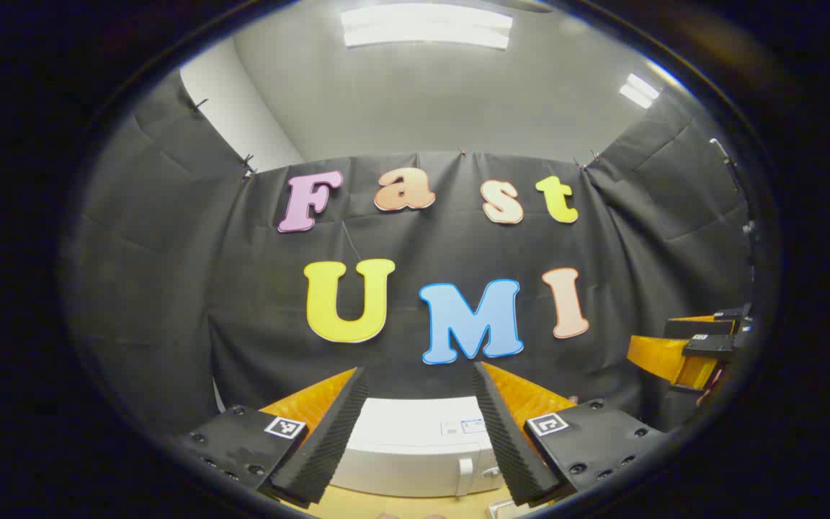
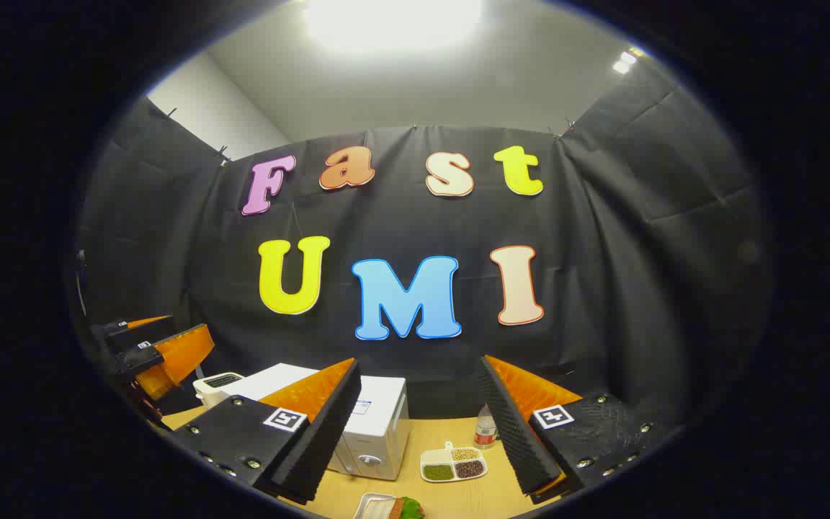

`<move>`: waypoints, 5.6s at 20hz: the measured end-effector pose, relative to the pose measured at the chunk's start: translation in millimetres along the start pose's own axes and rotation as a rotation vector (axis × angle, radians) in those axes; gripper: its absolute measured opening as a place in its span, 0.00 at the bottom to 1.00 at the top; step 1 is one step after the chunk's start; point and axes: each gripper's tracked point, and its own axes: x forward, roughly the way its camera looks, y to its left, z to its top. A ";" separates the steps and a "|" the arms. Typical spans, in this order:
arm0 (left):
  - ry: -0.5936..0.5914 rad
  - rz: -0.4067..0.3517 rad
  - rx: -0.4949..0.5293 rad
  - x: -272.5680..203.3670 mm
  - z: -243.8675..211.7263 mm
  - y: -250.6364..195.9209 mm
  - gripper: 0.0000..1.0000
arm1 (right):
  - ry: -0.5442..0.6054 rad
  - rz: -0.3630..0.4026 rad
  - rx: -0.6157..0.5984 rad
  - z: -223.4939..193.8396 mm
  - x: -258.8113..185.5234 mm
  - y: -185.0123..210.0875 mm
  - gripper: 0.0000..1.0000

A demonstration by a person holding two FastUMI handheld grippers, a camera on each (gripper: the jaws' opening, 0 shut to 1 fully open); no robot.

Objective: Open the microwave oven with the left hand, put the food in, and close the microwave oven.

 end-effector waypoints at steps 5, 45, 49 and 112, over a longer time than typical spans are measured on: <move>-0.008 -0.041 0.016 3.5 3.9 9.9 0.96 | 0.021 -0.055 0.008 -0.9 6.9 1.6 0.98; 0.677 -0.278 -0.024 75.5 -379.2 -93.6 0.11 | 0.273 -0.126 -0.017 -116.0 16.9 -49.3 0.98; 0.703 -0.302 -0.035 73.4 -376.9 -93.3 0.11 | 0.267 -0.134 -0.002 -113.1 15.0 -49.1 0.98; 0.296 0.037 -0.071 -118.8 -79.5 302.7 0.65 | 0.935 -0.056 0.187 -323.3 -48.3 16.3 0.99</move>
